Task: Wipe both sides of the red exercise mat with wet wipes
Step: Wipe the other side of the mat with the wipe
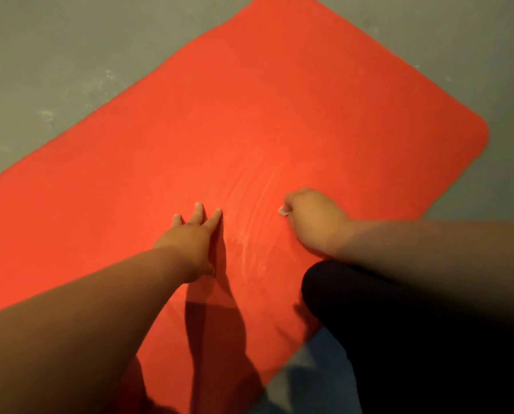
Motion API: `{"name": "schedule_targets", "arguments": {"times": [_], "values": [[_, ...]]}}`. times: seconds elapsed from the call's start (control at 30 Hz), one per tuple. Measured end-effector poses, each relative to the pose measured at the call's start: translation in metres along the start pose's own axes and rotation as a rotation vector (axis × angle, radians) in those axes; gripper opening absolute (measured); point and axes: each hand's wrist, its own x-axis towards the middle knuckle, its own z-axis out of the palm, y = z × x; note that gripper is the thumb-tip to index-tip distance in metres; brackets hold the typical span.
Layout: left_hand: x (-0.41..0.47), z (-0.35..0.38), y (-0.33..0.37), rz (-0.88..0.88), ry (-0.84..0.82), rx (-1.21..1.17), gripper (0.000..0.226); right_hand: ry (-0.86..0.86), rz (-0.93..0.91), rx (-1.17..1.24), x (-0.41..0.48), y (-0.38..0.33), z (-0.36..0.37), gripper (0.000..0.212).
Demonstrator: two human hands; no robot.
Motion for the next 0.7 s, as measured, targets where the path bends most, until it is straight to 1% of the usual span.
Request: {"name": "schedule_targets", "arguments": {"times": [0.03,0.07,0.13,0.17,0.2,0.23,0.3,0.33,0.37,0.4,0.43,0.5,0.53,0.6,0.63,0.67,0.7], "values": [[0.0,0.001,0.0,-0.009,0.008,-0.012,0.125,-0.082,-0.115,0.031,-0.011,-0.021,0.011,0.022],[0.0,0.002,-0.001,-0.02,0.01,-0.024,0.126,-0.199,-0.23,0.034,-0.025,-0.04,0.017,0.022],[0.001,0.002,-0.001,-0.029,0.011,-0.035,0.127,-0.39,-0.417,-0.041,-0.04,-0.058,0.02,0.023],[0.002,0.002,-0.001,-0.028,0.015,-0.03,0.127,-0.403,-0.447,-0.08,-0.035,-0.053,0.016,0.022],[0.003,0.002,-0.001,-0.027,0.016,-0.023,0.126,-0.342,-0.419,-0.088,-0.024,-0.041,0.01,0.02],[0.004,0.002,-0.001,-0.031,0.01,-0.021,0.126,-0.242,-0.335,-0.06,-0.009,-0.024,0.003,0.018],[0.006,0.003,-0.001,-0.035,0.0,-0.013,0.126,-0.005,-0.068,-0.056,0.018,0.02,-0.018,0.017],[0.007,0.002,0.0,-0.036,0.007,-0.001,0.126,0.081,0.058,-0.065,0.027,0.042,-0.029,0.017],[0.007,0.002,-0.001,-0.037,0.01,0.007,0.126,0.11,0.142,-0.104,0.031,0.054,-0.036,0.018],[0.006,0.002,-0.001,-0.036,0.007,0.012,0.126,0.1,0.159,-0.157,0.03,0.056,-0.039,0.018],[0.006,0.002,-0.001,-0.028,0.008,0.017,0.127,0.061,0.126,-0.182,0.024,0.05,-0.035,0.019],[0.005,0.0,0.0,-0.021,0.023,0.021,0.126,-0.068,-0.034,-0.163,0.003,0.018,-0.014,0.02],[0.003,0.001,0.0,-0.025,0.025,0.015,0.126,-0.16,-0.159,-0.146,-0.014,-0.001,-0.001,0.022],[0.001,0.0,0.001,-0.026,0.021,0.014,0.123,-0.407,-0.369,-0.099,-0.048,-0.031,0.018,0.023],[0.0,0.001,0.004,-0.017,0.023,0.017,0.121,-0.477,-0.451,-0.113,-0.058,-0.035,0.021,0.021],[-0.002,0.003,0.006,-0.006,0.021,0.023,0.118,-0.458,-0.475,-0.114,-0.061,-0.031,0.019,0.019],[-0.003,0.004,0.009,0.007,0.013,0.034,0.116,-0.394,-0.431,-0.109,-0.057,-0.02,0.016,0.016]]}}
